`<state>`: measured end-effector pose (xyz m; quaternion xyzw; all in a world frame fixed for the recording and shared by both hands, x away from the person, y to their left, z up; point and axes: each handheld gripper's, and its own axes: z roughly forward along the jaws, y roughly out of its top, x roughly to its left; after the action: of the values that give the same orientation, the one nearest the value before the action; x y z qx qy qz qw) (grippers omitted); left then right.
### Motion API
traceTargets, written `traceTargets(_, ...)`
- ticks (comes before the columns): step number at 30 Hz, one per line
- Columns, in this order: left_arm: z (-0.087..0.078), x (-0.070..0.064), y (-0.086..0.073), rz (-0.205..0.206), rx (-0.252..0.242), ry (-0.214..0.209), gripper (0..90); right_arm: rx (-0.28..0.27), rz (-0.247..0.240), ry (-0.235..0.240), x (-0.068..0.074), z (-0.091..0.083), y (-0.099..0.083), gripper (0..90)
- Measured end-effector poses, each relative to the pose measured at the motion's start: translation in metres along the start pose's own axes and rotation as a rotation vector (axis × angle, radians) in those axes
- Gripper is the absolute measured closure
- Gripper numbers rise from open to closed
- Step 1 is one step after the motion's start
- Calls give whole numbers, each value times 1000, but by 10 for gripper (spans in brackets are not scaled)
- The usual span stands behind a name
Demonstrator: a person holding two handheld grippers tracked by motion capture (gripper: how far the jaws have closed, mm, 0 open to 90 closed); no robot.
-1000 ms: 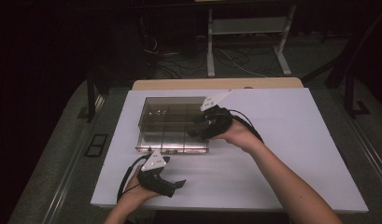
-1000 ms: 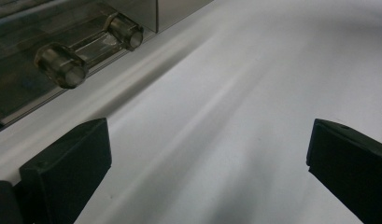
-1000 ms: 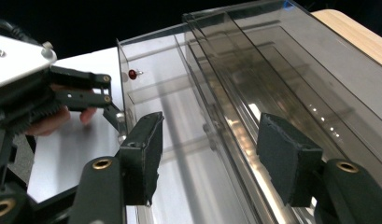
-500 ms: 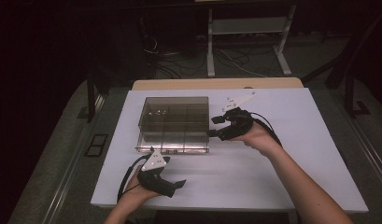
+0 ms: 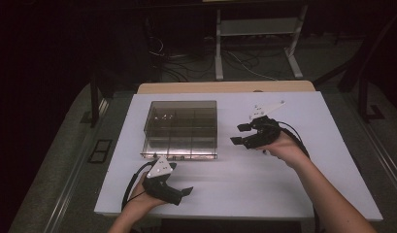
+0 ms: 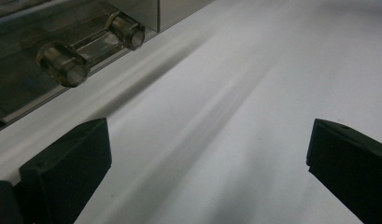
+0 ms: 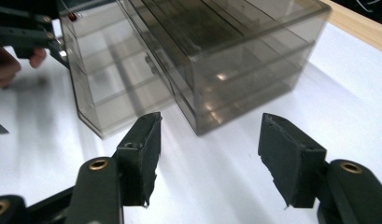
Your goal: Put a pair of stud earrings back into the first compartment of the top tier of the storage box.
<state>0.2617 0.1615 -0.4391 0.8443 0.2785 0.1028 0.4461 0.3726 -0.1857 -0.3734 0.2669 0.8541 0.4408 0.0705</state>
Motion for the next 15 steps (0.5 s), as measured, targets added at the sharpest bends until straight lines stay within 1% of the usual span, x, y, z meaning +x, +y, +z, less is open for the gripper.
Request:
traceTargets(6,0,0,0,2,-1,1,0,10,21,-34,-9,-8,-14,382)
traceTargets(10,0,0,0,2,-2,1,0,19,40,-67,-15,-13,-22,382)
traceTargets(15,0,-1,0,2,-2,0,0,20,59,-95,-21,-22,-33,382)
